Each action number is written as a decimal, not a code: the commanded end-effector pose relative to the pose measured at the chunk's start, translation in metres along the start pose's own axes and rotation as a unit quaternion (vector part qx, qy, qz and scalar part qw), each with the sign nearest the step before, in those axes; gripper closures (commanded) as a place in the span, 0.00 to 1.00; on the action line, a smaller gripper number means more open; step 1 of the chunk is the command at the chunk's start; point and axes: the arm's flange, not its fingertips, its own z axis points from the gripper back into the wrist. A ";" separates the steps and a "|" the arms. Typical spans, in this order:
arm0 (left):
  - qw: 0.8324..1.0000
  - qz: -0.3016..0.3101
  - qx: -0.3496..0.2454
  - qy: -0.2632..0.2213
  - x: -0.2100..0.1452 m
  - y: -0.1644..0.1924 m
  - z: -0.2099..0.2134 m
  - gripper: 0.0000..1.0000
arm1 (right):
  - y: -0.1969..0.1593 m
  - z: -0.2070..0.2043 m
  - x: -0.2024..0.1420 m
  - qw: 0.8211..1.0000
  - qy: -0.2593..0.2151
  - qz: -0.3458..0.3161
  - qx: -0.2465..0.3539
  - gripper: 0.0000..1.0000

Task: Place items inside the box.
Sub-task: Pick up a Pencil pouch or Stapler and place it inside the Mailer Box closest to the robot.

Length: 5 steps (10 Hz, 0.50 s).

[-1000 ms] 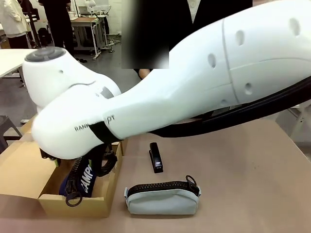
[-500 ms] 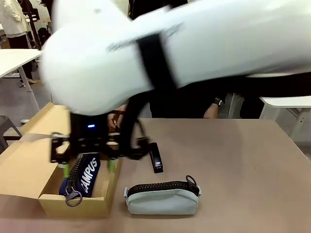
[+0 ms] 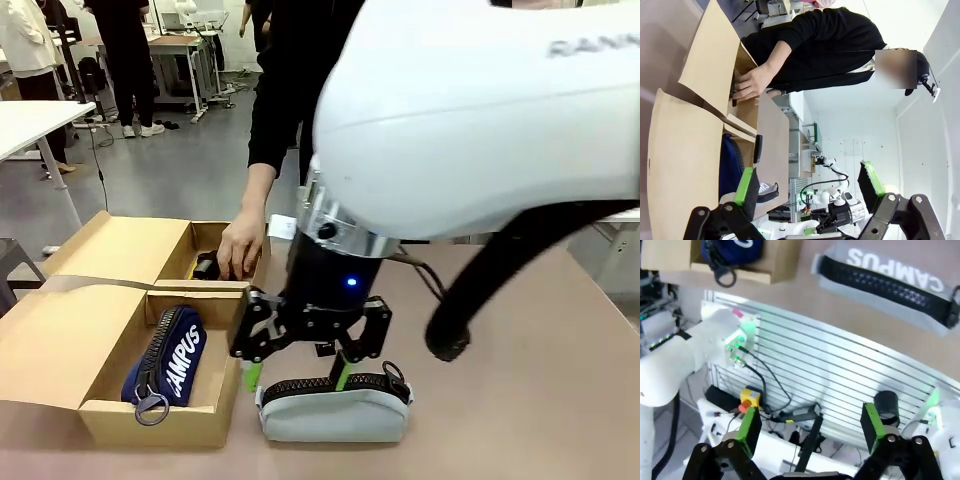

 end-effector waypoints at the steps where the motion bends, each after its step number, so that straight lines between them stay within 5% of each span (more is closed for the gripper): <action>1: 1.000 -0.009 -0.011 -0.003 -0.002 0.000 0.000 0.00 | 0.027 -0.007 0.025 1.000 0.020 0.013 0.002 0.00; 2: 1.000 -0.009 -0.011 -0.003 -0.002 0.000 0.000 0.00 | 0.000 0.000 0.000 1.000 0.000 0.000 0.000 0.00; 5: 1.000 -0.009 -0.011 -0.003 -0.002 0.000 0.000 0.00 | -0.101 0.062 0.007 0.984 -0.039 -0.095 0.148 0.00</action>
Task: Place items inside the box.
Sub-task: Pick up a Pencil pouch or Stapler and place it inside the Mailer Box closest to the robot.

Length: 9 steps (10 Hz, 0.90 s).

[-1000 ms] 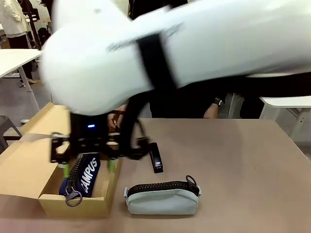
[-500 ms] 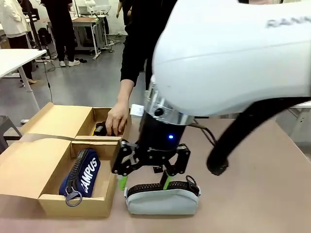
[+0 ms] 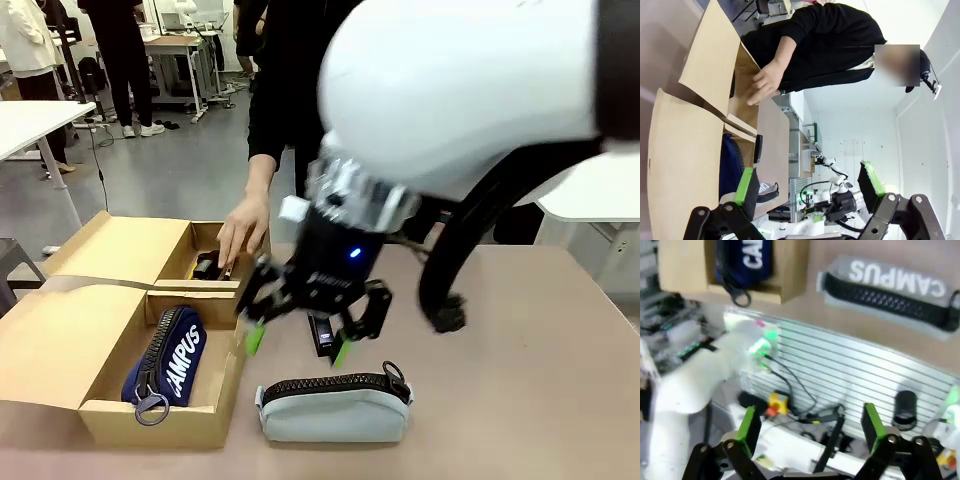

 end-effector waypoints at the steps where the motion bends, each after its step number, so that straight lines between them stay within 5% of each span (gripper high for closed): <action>1: 1.000 -0.008 -0.011 -0.002 -0.002 0.000 0.000 0.00 | -0.084 0.055 -0.018 0.992 -0.051 -0.040 0.105 0.00; 3: 1.000 -0.008 -0.011 -0.002 -0.002 0.000 0.000 0.00 | -0.172 0.088 -0.034 0.972 -0.047 -0.036 0.228 0.00; 6: 1.000 -0.008 -0.011 -0.002 -0.002 0.000 0.000 0.00 | -0.310 0.104 -0.047 0.905 -0.055 -0.013 0.421 0.00; 8: 1.000 -0.008 -0.011 -0.002 -0.002 0.000 0.000 0.00 | -0.374 0.101 -0.070 0.872 -0.108 -0.019 0.477 0.00; 9: 1.000 -0.008 -0.011 -0.002 -0.002 0.000 0.000 0.00 | -0.394 0.094 -0.082 0.869 -0.138 -0.043 0.473 0.00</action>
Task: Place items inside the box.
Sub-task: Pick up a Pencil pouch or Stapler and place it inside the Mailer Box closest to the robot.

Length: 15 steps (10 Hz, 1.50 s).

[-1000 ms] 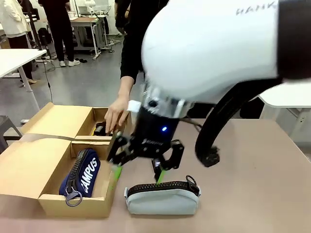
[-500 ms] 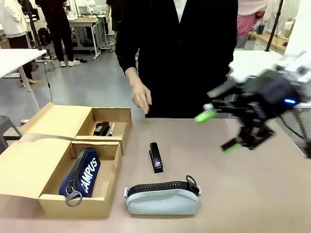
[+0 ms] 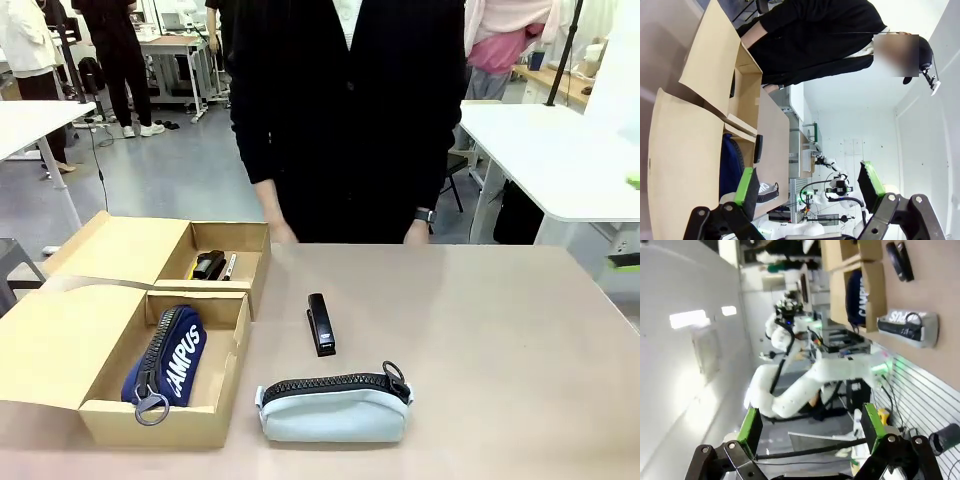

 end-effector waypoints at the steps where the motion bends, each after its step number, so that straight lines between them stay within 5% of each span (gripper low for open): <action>1: 1.000 -0.008 -0.011 -0.002 -0.002 0.000 0.000 0.00 | -0.072 -0.017 -0.054 0.999 -0.048 0.001 -0.021 0.00; 2: 1.000 -0.008 -0.011 -0.002 -0.002 0.000 0.000 0.00 | -0.079 -0.026 -0.056 0.993 -0.098 -0.026 -0.055 0.00; 3: 1.000 -0.008 -0.011 -0.002 -0.002 0.000 0.000 0.00 | -0.020 0.025 -0.001 1.000 -0.027 -0.006 0.002 0.00; 15: 1.000 -0.008 -0.011 -0.002 -0.002 0.000 0.000 0.00 | -0.020 0.025 -0.001 1.000 -0.027 -0.006 0.002 0.00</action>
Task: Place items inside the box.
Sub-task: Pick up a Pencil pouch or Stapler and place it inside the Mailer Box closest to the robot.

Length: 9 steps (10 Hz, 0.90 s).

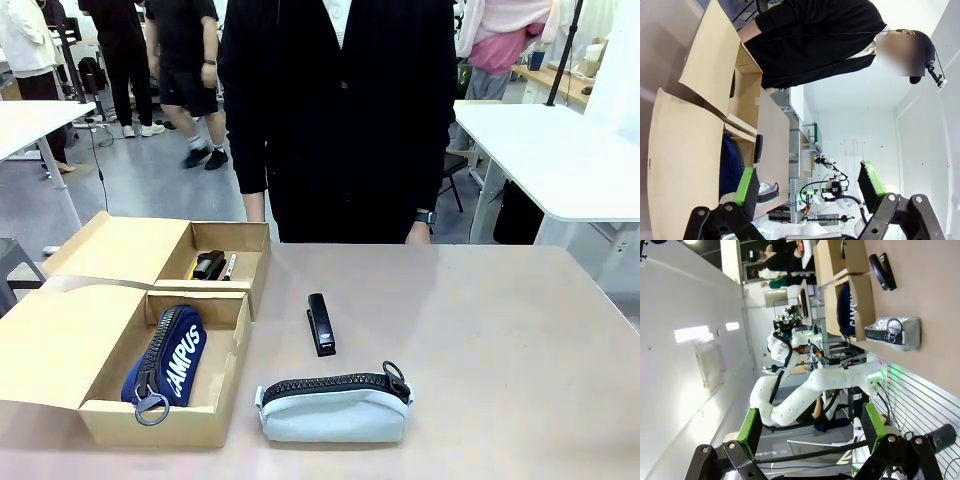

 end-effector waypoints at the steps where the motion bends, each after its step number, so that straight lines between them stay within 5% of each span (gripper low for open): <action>1: 1.000 -0.008 -0.011 -0.002 -0.002 0.000 0.000 0.00 | 0.000 0.000 0.000 1.000 0.000 0.000 0.000 0.00; 4: 1.000 -0.008 -0.011 -0.002 -0.002 0.000 0.000 0.00 | 0.036 -0.100 0.019 0.982 0.088 0.011 -0.165 0.00; 6: 1.000 -0.008 -0.011 -0.002 -0.002 0.000 0.000 0.00 | 0.056 -0.168 0.035 0.952 0.126 0.016 -0.280 0.00; 9: 1.000 -0.008 -0.011 -0.002 -0.002 0.000 0.000 0.00 | 0.054 -0.127 0.034 0.957 0.111 0.026 -0.268 0.00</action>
